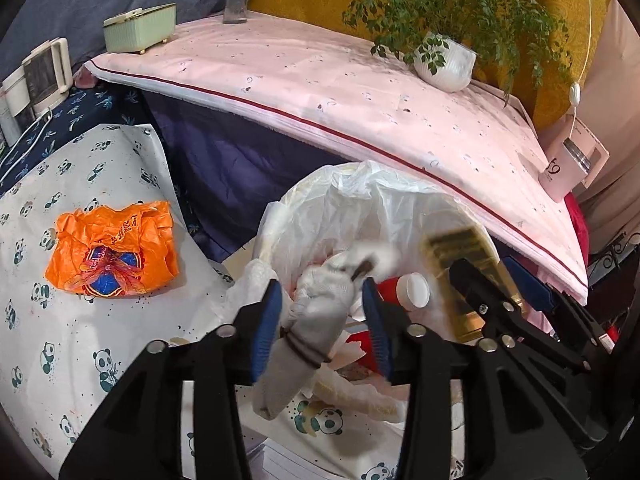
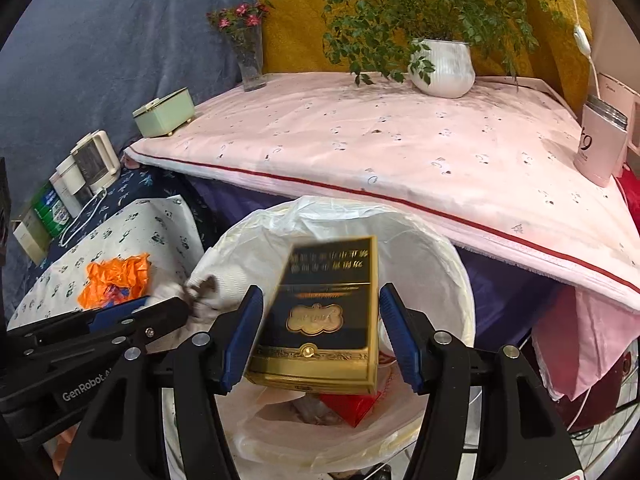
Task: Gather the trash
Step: 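Carry the pouch and gold box over the bin and open both grippers, then grasp the white receipt papers on the table with the right gripper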
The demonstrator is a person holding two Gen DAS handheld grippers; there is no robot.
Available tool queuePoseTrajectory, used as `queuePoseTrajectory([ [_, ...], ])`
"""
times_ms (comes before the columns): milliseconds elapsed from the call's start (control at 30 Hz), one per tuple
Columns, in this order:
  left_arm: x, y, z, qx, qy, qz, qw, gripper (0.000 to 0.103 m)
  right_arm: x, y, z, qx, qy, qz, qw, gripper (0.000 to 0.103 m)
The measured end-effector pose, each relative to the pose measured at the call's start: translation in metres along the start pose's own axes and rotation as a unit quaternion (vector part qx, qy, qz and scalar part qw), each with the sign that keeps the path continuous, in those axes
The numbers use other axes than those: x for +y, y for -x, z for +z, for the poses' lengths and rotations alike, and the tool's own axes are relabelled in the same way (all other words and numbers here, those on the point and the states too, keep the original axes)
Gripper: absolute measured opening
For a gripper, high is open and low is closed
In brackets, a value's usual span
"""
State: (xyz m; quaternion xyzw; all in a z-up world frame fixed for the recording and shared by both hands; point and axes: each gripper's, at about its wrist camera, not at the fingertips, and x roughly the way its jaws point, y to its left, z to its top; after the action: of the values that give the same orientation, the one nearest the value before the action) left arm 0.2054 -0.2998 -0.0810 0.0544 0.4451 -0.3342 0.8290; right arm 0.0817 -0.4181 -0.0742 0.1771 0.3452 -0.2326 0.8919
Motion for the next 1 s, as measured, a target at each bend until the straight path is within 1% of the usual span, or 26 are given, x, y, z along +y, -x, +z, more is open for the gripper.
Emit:
queuePoseTrajectory([
  [33,0.001,0.001,0.0,-0.002,0.004,0.003,1.0,0.052,-0.001,0.001,0.0,-0.001,-0.003,-0.002,1.0,0.059],
  [67,0.003,0.002,0.001,-0.004,0.009,0.004,0.9999,0.058,-0.003,0.001,0.001,0.0,-0.007,0.0,1.0,0.06],
  [100,0.005,0.004,0.002,-0.008,0.012,0.005,0.9999,0.062,-0.005,0.001,0.001,0.0,-0.01,0.002,1.0,0.06],
  [233,0.01,0.011,0.004,-0.017,0.014,0.013,0.9997,0.063,0.0,0.007,0.001,-0.003,-0.003,0.005,1.0,0.061],
  [400,0.028,0.025,0.0,-0.023,0.031,0.027,0.9989,0.065,0.018,0.019,-0.004,-0.001,0.009,0.027,1.0,0.061],
  [533,0.05,0.039,-0.01,-0.027,0.046,0.044,0.9976,0.068,0.043,0.03,-0.015,0.01,0.029,0.053,0.998,0.062],
  [600,0.064,0.047,-0.017,-0.029,0.054,0.058,0.9964,0.071,0.056,0.035,-0.024,0.017,0.04,0.063,0.997,0.061],
  [700,0.086,0.058,-0.029,-0.033,0.069,0.079,0.9939,0.073,0.074,0.038,-0.038,0.034,0.053,0.08,0.995,0.061],
  [867,0.119,0.075,-0.045,-0.033,0.098,0.1,0.9896,0.073,0.099,0.04,-0.068,0.066,0.07,0.106,0.99,0.061],
  [1000,0.138,0.089,-0.056,-0.036,0.107,0.127,0.9855,0.073,0.115,0.052,-0.084,0.076,0.068,0.125,0.987,0.061],
])
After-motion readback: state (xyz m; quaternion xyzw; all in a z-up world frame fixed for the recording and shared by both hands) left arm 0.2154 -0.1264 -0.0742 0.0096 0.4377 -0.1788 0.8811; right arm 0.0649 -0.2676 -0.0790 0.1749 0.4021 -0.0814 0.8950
